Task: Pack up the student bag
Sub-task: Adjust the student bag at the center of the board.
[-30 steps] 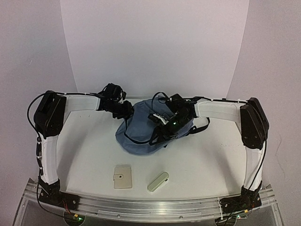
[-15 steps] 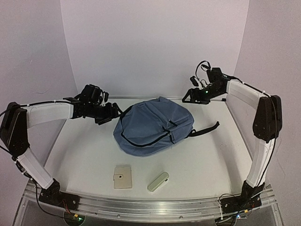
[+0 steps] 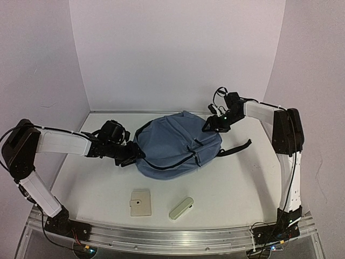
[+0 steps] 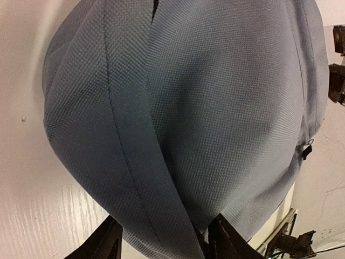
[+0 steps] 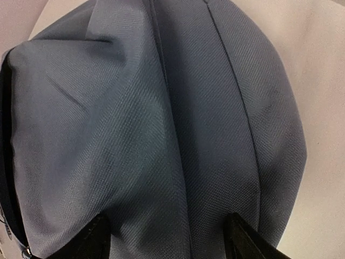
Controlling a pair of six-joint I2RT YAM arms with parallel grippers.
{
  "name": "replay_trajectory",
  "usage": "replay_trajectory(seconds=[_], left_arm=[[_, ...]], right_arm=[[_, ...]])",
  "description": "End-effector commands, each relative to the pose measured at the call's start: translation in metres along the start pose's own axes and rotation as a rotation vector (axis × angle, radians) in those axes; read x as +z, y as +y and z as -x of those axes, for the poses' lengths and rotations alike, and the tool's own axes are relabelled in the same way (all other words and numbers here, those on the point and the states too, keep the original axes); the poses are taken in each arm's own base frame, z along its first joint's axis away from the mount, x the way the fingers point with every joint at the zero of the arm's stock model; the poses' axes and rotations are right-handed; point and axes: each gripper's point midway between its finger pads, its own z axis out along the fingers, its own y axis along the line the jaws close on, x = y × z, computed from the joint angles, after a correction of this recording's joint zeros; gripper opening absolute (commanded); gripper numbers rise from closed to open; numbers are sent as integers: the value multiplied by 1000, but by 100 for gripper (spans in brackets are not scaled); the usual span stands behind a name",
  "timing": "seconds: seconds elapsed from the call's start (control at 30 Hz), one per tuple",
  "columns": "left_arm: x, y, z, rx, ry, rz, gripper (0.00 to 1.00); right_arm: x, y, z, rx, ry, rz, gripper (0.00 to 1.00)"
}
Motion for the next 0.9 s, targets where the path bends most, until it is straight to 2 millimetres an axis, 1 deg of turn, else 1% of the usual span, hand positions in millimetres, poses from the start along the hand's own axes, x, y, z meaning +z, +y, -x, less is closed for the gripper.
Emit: replay_trajectory(seconds=[0.0,0.03,0.1,0.17,0.23,0.27,0.37,0.47,0.53,0.57,0.63,0.67,0.73,0.8,0.87], left_arm=[[10,-18,38,-12,-68,-88,46],[14,-15,46,-19,-70,-90,42],[21,-12,61,-19,-67,-97,38],[31,-9,75,-15,-62,-94,34],[34,-14,97,7,-78,-109,31],[38,-16,105,18,-74,-110,30],[51,-25,126,64,-55,-120,28],[65,-39,137,100,-22,-157,29],[70,-48,141,115,0,-192,30],[70,-52,142,122,-2,-206,32],[66,-56,144,143,-11,-211,38],[63,-55,147,154,-25,-198,42],[49,-55,151,170,-63,-174,52],[33,-57,154,179,-106,-159,61],[15,-58,151,181,-140,-150,64]], right_arm=[[-18,33,-29,19,49,131,64],[-21,38,-38,29,61,156,62],[-29,50,-55,52,83,200,59],[-39,63,-69,73,99,243,58],[-46,78,-91,82,128,277,58],[-51,87,-98,72,133,289,59],[-54,111,-129,56,185,316,61],[-56,131,-152,6,224,317,62],[-59,142,-157,-34,227,322,62],[-63,147,-159,-49,227,325,62],[-70,155,-159,-84,219,323,63],[-76,157,-156,-106,207,311,63],[-86,157,-144,-156,169,263,63],[-98,155,-126,-221,109,199,63],[-107,155,-108,-255,59,150,63]])
